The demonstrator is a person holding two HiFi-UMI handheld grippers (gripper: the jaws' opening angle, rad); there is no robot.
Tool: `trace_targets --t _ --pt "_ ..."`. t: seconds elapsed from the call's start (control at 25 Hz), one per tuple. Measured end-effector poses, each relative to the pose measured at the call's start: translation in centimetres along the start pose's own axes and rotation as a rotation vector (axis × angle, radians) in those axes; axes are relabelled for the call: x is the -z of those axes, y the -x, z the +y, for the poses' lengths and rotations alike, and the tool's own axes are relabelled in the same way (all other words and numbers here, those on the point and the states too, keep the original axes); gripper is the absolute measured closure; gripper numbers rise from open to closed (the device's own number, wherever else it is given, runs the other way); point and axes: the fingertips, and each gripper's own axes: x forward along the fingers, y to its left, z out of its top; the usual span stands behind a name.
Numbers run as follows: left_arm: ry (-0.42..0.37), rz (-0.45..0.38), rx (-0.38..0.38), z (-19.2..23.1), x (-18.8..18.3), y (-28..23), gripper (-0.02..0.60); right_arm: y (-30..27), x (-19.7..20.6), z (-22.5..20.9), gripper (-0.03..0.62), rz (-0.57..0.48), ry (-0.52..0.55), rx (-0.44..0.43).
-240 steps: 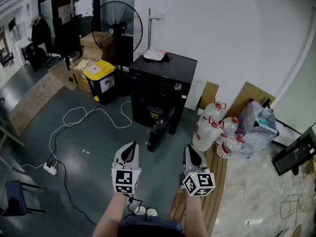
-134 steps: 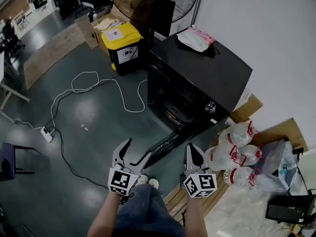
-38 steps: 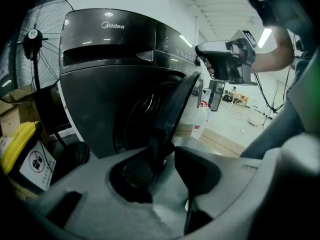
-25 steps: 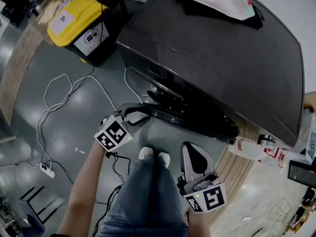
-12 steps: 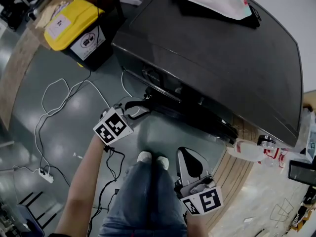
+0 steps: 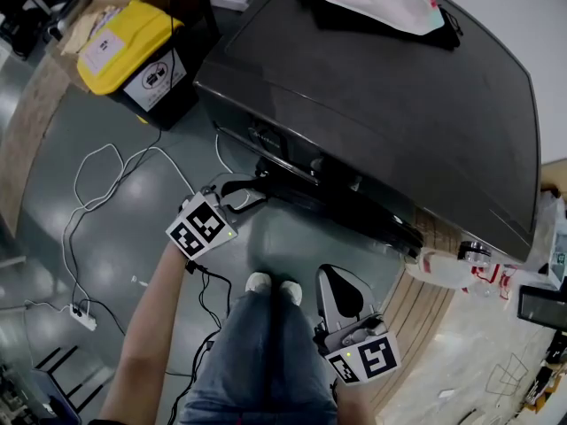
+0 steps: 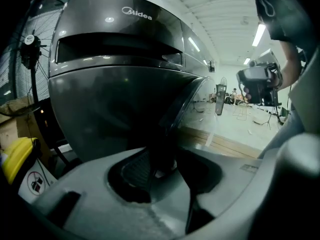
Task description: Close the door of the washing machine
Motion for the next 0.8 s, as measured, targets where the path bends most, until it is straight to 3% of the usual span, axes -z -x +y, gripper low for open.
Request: trace_targets --t 0.28,0.4,0.52,0.8 --pt "0.046 0.010 -0.089 0.2 0.1 0.9 0.425 0.7 -2.2 0.1 0.583 0.006 0.007 -0.001" --pt "0.080 0.011 -0.114 0.1 -0.6 1.9 0.476 1.2 -4.2 0.1 0.583 -0.003 0.010 0.003" --pt "0.106 0.013 -0.127 -0.5 -1.6 3.7 0.485 1.7 -6.7 0.4 0.583 -0.019 0.018 0.006" --pt "0.208 -0.147 -0.286 -0.1 -9.4 10.3 0.574 3.1 -13.7 0.7 0.583 -0.084 0.029 0.045"
